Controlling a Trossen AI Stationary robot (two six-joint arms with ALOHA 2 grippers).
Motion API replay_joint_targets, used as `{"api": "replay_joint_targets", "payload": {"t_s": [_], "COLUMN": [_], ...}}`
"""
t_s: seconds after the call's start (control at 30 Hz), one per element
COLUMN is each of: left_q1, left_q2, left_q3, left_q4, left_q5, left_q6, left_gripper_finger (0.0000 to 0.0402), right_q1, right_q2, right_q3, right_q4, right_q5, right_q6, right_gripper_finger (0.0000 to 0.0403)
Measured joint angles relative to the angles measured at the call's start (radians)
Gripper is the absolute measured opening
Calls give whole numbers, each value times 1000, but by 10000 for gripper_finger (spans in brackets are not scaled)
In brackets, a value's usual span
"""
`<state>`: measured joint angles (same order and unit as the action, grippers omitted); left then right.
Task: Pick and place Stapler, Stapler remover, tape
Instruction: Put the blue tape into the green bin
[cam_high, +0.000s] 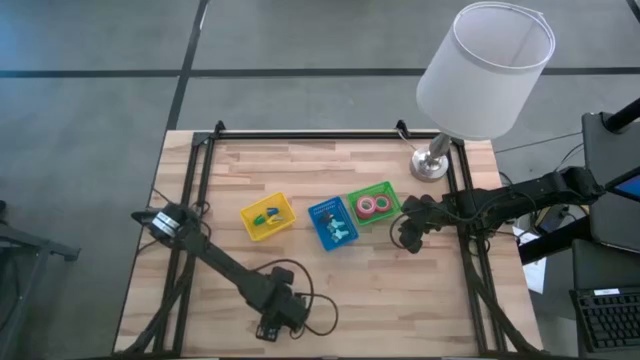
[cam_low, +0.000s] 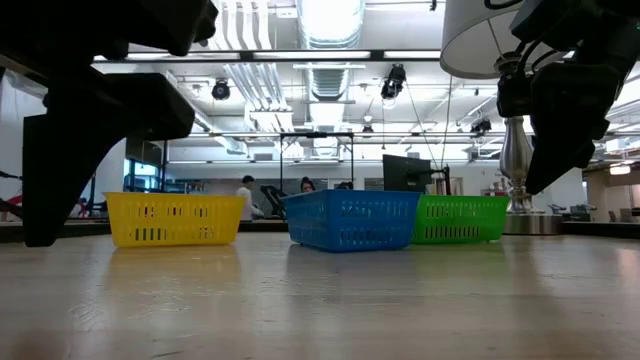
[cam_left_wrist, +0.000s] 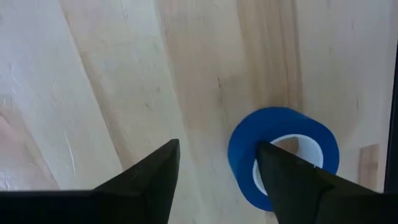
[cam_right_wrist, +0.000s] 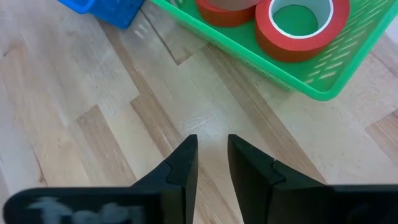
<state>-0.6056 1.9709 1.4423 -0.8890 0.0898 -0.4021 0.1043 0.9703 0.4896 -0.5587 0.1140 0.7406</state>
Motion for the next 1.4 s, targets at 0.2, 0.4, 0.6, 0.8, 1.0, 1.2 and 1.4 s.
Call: {"api": "replay_joint_targets", "payload": {"t_s": [0.2, 0.4, 0.6, 0.8, 1.0, 1.2, 1.4], "left_q1": [-4, -24, -44, -45, -32, 21, 95], "left_q2": [7, 7, 7, -2, 1, 8, 9], "left_q3": [42, 33, -59, -119, -109, -61, -15], "left_q4": [-32, -27, 127, 187, 161, 146, 139], "left_q5": [7, 59, 57, 54, 21, -102, -497], "left_q6": [-7, -36, -53, -43, 31, 91, 190], "left_gripper_finger": [218, 218, 218, 185, 60, 39, 57], "right_q1": [0, 0, 0, 0, 0, 0, 0], "right_q2": [0, 0, 0, 0, 0, 0, 0], "right_q3": [0, 0, 0, 0, 29, 45, 64], "right_q4": [1, 2, 3, 24, 30, 144, 414], "right_q5": [2, 2, 2, 2, 18, 50, 47], "right_q6": [-15, -19, -19, -18, -19, -59, -232], "right_gripper_finger": [77, 86, 91, 84, 75, 80, 94]}}
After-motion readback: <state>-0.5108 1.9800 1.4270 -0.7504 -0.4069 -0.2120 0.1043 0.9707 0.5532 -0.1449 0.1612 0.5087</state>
